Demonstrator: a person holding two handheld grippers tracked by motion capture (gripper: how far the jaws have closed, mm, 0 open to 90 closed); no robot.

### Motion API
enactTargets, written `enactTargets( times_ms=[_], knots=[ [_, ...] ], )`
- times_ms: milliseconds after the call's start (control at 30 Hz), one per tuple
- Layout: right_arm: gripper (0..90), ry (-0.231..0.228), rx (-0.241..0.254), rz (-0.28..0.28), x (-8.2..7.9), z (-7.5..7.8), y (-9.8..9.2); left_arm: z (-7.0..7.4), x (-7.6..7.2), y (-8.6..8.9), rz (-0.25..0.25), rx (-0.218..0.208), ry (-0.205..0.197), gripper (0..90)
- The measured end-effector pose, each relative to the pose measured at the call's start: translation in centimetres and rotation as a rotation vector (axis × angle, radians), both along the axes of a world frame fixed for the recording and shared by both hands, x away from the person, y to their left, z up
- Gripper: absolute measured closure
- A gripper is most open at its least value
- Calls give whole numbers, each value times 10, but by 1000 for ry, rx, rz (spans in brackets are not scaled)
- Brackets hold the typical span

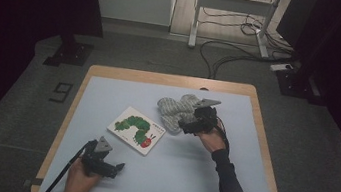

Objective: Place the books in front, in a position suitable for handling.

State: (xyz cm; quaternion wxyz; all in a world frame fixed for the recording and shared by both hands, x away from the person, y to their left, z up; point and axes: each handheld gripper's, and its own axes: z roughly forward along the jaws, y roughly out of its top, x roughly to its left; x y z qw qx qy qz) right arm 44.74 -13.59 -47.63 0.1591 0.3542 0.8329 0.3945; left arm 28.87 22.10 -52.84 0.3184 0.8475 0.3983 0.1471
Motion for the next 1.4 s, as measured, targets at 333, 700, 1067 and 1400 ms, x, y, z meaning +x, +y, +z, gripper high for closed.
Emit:
enactTargets(
  times_ms=[333,700,1067,1400],
  knots=[
    [0,-2,-29,-8,20,-5,21,0,0,0,-2,2,1,0],
    [0,36,-74,-53,41,-28,30,0,0,0,-2,2,1,0],
    [17,47,-111,-90,50,-42,31,0,0,0,-2,2,0,0],
    [391,42,-118,-143,50,-39,20,0,0,0,-1,3,0,0]
  ],
)
